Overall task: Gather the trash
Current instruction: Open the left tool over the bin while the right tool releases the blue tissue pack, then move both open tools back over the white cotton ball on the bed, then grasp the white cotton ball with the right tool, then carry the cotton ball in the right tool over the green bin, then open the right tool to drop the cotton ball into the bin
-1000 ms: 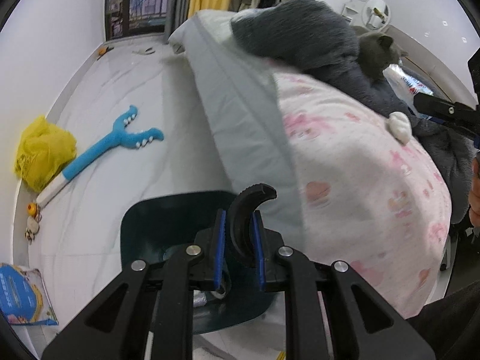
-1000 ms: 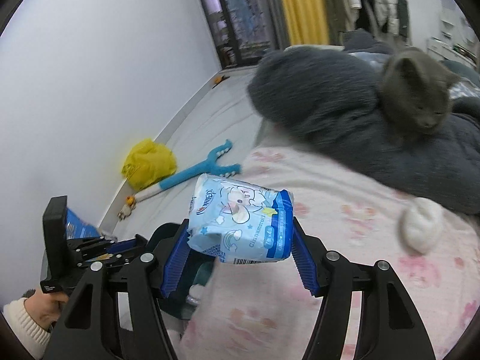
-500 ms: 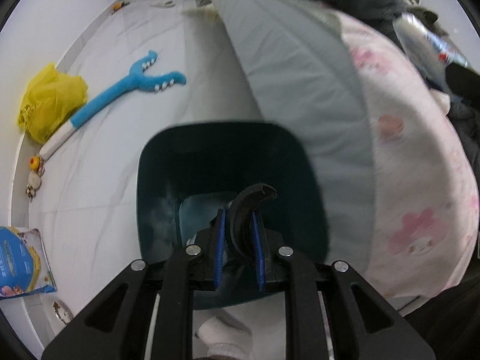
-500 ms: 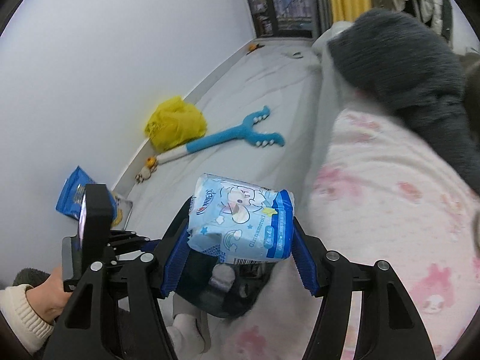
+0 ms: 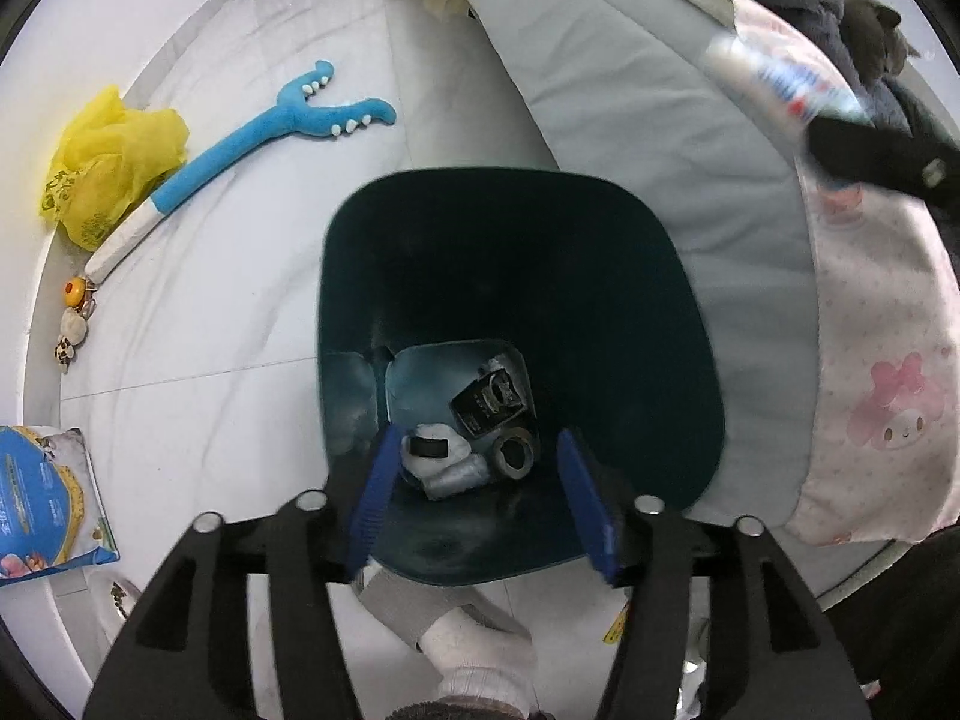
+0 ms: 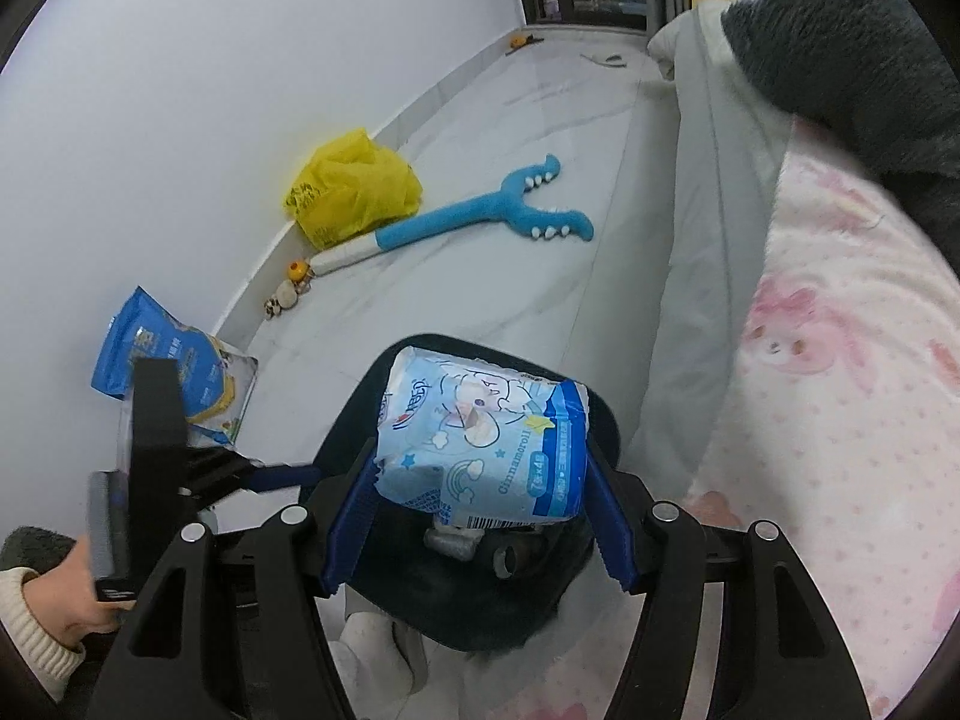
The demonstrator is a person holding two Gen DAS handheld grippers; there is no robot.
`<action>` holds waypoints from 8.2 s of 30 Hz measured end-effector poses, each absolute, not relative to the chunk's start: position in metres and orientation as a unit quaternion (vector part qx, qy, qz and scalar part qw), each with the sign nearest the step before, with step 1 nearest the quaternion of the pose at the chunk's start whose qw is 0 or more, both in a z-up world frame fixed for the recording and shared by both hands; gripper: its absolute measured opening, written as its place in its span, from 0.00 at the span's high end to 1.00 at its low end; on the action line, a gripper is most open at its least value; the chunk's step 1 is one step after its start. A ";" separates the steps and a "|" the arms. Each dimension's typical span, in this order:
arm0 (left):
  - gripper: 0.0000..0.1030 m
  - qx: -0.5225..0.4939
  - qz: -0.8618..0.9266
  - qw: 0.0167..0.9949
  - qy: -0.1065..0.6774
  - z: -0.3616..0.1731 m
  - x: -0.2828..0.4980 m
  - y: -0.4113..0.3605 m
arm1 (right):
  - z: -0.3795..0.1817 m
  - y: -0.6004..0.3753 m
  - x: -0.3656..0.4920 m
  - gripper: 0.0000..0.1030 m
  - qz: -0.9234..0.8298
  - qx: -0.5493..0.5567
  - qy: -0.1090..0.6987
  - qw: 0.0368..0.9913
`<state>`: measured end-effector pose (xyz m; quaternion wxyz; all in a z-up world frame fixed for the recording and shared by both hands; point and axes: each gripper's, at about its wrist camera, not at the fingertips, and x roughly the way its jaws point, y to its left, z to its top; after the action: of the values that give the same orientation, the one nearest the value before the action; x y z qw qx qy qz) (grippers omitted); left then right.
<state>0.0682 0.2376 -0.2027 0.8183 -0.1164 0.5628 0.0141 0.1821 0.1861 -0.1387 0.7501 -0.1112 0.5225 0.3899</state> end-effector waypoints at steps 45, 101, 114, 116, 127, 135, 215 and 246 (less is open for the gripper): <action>0.17 -0.138 0.020 0.937 0.321 -0.021 0.062 0.250 | -0.138 0.200 0.169 0.14 0.407 -0.162 0.516 0.736; 0.12 -0.033 -0.169 0.912 0.371 -0.041 0.225 -0.001 | -0.083 -0.124 0.345 0.35 0.179 -0.130 0.438 0.871; 0.12 -0.020 -0.207 0.900 0.382 -0.053 0.230 -0.039 | -0.082 -0.132 0.348 0.92 0.184 -0.133 0.452 0.863; 0.12 -0.026 -0.214 0.898 0.383 -0.055 0.232 -0.044 | -0.081 -0.143 0.350 0.93 0.185 -0.108 0.458 0.863; 0.16 -0.024 -0.234 0.890 0.391 -0.068 0.251 -0.081 | -0.084 -0.208 0.347 0.96 0.179 0.003 0.469 0.865; 0.27 -0.015 -0.268 0.878 0.395 -0.085 0.271 -0.131 | -0.089 -0.238 0.348 0.96 0.202 0.078 0.474 0.853; 0.78 -0.072 -0.153 0.905 0.390 -0.056 0.129 0.080 | -0.069 0.014 0.214 0.96 0.407 0.057 0.479 0.776; 0.60 -0.096 -0.001 0.851 0.516 -0.139 0.080 0.220 | -0.151 0.169 0.170 0.96 0.406 -0.064 0.582 0.701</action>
<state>0.0798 0.2204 -0.1390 0.8514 -0.0961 0.5157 -0.0007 0.1697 0.1688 -0.1510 0.7012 -0.0644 0.5824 0.4060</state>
